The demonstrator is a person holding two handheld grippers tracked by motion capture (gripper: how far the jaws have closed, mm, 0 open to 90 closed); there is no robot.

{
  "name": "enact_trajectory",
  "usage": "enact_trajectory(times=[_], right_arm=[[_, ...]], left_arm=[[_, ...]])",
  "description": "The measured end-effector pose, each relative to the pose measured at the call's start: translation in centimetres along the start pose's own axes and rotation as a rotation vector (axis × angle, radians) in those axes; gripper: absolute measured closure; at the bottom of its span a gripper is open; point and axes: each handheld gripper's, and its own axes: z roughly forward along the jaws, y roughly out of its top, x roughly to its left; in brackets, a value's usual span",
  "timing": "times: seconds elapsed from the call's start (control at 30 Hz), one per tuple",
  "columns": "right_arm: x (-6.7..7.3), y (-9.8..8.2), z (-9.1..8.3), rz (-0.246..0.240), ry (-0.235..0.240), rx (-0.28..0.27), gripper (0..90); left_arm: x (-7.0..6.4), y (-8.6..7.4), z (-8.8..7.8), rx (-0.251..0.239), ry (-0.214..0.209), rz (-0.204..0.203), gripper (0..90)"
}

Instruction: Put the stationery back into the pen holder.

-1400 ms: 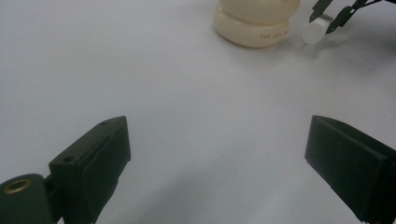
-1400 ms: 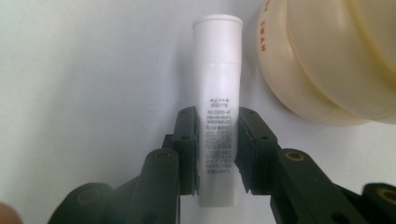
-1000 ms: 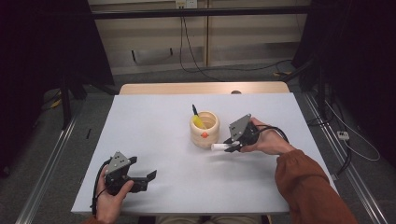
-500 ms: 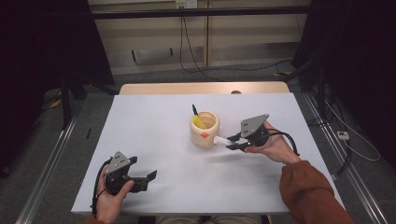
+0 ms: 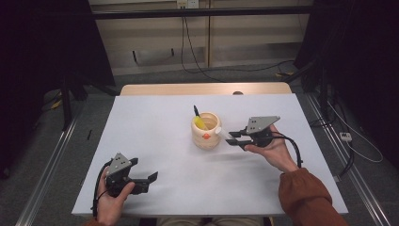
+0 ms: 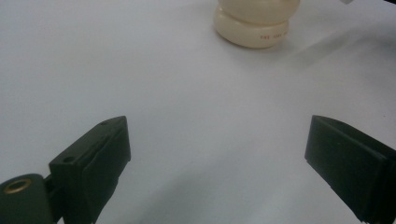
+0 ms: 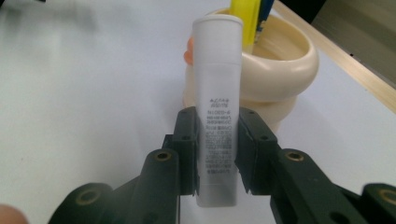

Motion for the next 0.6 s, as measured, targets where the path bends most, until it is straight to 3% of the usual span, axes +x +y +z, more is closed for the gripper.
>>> enact_trajectory(times=[0.17, 0.27, 0.6], right_arm=[[0.2, 0.0, -0.2, 0.011, -0.021, -0.079, 70.4], [0.6, 0.1, -0.2, 0.007, -0.041, -0.08, 70.5], [0.6, 1.4, -0.4, 0.085, -0.101, -0.22, 70.4]], left_arm=[[0.0, 0.0, 0.0, -0.002, 0.0, -0.001, 6.8], [0.0, 0.0, 0.1, -0.004, -0.003, -0.008, 6.8], [0.0, 0.0, 0.1, 0.0, -0.004, -0.003, 6.8]])
